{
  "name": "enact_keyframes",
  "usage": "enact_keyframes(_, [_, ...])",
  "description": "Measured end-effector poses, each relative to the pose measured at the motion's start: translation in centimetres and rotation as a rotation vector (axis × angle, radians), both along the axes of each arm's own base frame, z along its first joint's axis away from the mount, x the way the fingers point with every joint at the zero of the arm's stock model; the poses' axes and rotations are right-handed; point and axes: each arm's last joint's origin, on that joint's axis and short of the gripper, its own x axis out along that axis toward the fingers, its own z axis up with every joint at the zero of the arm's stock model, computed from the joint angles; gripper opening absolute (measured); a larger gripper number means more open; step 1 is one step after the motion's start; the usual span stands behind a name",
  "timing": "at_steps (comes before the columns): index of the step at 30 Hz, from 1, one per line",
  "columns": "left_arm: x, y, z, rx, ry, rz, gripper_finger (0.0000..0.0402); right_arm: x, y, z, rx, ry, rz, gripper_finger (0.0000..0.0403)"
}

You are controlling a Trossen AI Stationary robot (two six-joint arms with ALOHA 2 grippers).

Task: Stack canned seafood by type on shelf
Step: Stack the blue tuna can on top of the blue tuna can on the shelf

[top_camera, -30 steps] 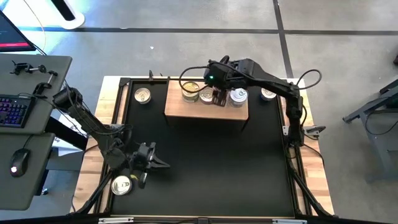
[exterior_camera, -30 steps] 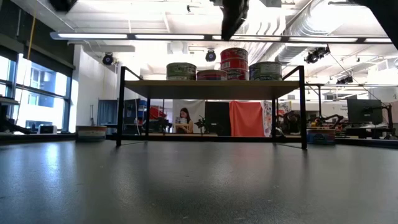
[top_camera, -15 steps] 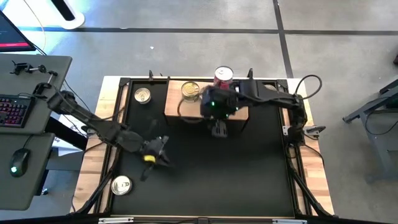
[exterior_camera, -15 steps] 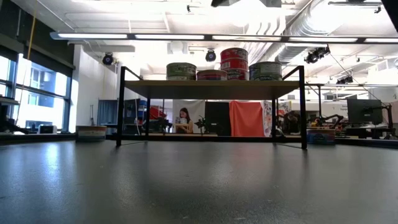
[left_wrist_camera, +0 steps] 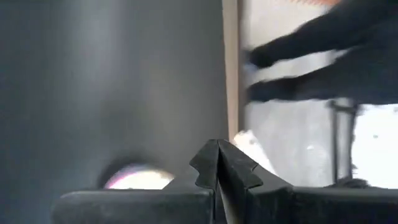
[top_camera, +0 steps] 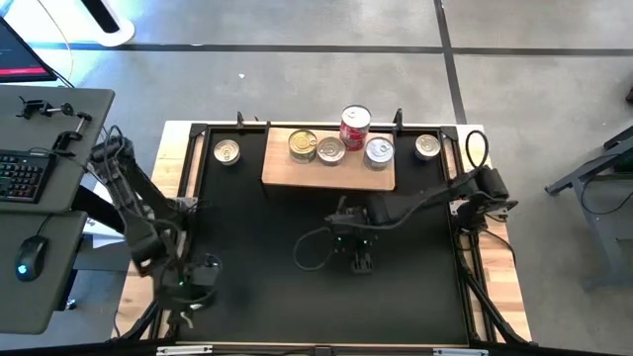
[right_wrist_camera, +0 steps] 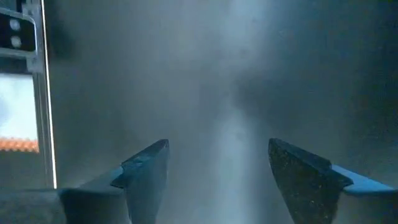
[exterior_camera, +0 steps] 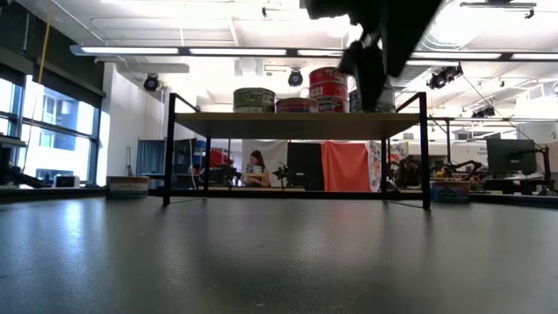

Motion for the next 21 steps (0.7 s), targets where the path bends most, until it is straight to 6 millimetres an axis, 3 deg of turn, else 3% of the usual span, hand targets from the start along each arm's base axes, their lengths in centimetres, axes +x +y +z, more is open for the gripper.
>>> enact_keyframes(5, [-1.9,0.5,-2.0,0.175,0.217,0.088,0.0000,-1.3,2.2,-3.1,0.115,-0.069,-0.082,0.0264])
enact_keyframes(11, [-1.7,-0.6,-4.2,0.280,0.349,0.001,0.0000,-2.7,4.4,-4.9,0.156,-0.112,-0.164,0.0264])
enact_keyframes(21, [-0.8,-2.6,-7.6,0.350,0.461,0.005,0.0000,-3.4,7.1,-4.9,0.238,-0.122,-0.221,0.0264])
